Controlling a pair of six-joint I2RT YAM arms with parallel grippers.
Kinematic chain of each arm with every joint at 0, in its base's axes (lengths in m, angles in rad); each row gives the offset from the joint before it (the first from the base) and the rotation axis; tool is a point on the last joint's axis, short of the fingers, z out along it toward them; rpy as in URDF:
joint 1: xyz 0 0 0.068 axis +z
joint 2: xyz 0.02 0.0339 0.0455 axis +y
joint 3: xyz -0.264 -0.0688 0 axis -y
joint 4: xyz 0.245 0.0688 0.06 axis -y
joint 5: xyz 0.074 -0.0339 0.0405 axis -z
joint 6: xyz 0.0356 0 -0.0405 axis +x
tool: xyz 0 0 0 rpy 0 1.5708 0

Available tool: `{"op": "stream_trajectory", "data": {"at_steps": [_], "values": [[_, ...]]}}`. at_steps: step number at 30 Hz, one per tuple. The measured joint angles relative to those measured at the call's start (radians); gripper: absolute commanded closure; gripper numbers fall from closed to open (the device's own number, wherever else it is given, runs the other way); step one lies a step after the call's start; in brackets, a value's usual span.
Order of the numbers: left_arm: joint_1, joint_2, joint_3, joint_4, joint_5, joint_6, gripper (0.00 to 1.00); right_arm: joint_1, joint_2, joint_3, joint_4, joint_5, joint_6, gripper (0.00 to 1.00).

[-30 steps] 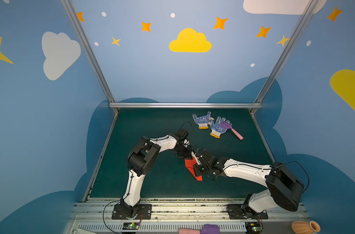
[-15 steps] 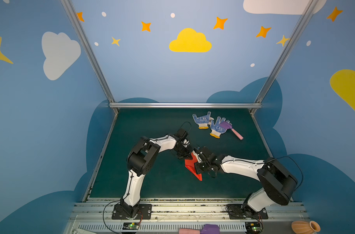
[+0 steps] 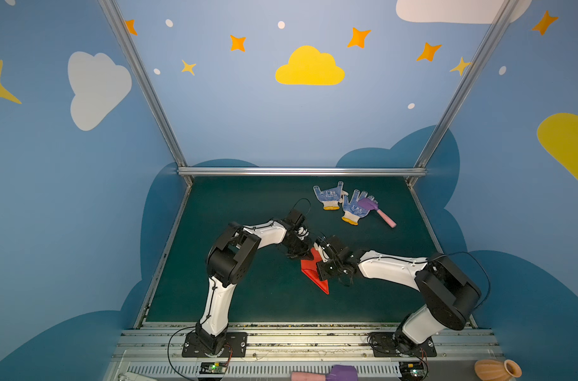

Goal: Fold a paper plane with a square sheet of paper (fold left side to right side)

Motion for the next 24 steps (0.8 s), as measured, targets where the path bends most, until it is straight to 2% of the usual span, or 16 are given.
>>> {"op": "stream_trajectory", "data": {"at_steps": [24], "values": [[0.0, -0.003, -0.004, 0.006, 0.0, 0.0, 0.96, -0.019, 0.029, -0.007, 0.043, -0.01, 0.008, 1.0]]}}
